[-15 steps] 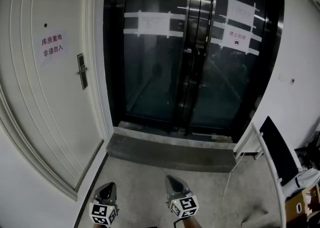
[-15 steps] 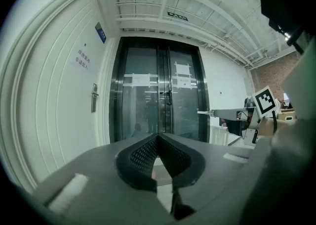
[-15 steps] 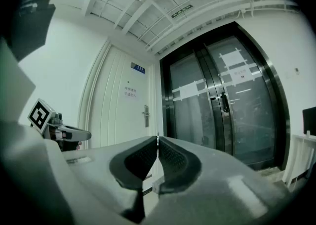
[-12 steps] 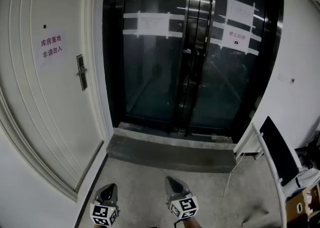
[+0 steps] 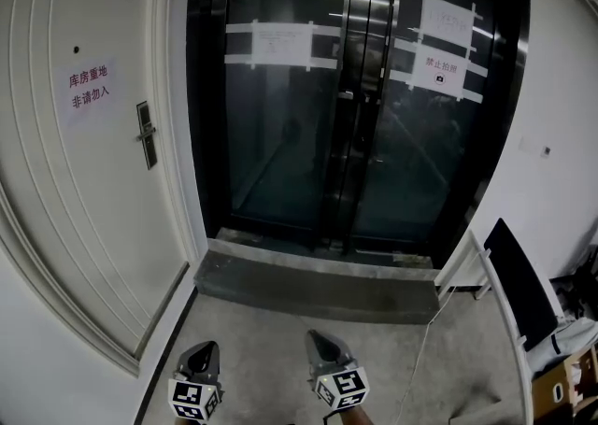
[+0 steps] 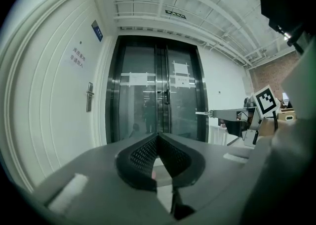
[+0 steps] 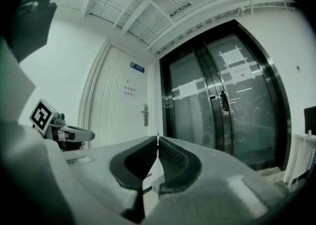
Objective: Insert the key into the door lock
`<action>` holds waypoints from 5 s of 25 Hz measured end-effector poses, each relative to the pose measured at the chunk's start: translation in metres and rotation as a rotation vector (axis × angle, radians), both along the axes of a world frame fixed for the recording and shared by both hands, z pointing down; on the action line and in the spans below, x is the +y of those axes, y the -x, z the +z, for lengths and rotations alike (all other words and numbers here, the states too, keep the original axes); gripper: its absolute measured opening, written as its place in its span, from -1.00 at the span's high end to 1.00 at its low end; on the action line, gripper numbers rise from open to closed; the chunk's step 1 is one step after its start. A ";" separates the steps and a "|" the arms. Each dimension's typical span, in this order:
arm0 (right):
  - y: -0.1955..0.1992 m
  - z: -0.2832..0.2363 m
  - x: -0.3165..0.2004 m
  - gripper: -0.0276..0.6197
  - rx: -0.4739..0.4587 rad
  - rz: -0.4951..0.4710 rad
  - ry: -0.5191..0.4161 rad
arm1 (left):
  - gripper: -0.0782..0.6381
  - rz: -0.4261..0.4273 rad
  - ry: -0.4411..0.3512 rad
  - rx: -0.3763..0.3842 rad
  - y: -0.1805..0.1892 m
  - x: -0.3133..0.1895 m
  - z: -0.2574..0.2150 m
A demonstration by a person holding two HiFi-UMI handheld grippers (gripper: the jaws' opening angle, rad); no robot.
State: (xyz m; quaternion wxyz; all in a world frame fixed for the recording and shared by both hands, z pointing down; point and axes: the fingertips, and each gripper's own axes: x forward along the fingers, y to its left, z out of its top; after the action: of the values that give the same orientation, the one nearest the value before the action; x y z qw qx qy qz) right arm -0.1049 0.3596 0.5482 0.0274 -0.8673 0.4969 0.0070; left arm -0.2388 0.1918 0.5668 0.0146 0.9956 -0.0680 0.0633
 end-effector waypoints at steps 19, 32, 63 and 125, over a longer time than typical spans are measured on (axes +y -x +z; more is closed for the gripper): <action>-0.064 0.010 -0.022 0.88 -0.004 -0.016 0.014 | 0.78 -0.021 -0.022 -0.004 -0.066 -0.023 0.014; -0.159 0.002 -0.126 0.88 -0.019 0.007 0.023 | 0.78 0.010 -0.025 0.030 -0.171 -0.127 -0.012; -0.283 0.000 -0.366 0.88 0.008 -0.045 0.025 | 0.78 -0.051 0.007 0.003 -0.281 -0.361 0.004; -0.355 -0.129 -0.816 0.88 0.835 -0.842 -0.007 | 0.78 -0.884 -0.061 0.030 -0.275 -0.561 -0.007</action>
State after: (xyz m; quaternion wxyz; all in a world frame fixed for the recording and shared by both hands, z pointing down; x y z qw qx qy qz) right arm 0.2498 -0.4561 0.4189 -0.1673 -0.5191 0.7670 0.3380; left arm 0.0363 -0.3691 0.5597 0.0120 0.8716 -0.4889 0.0344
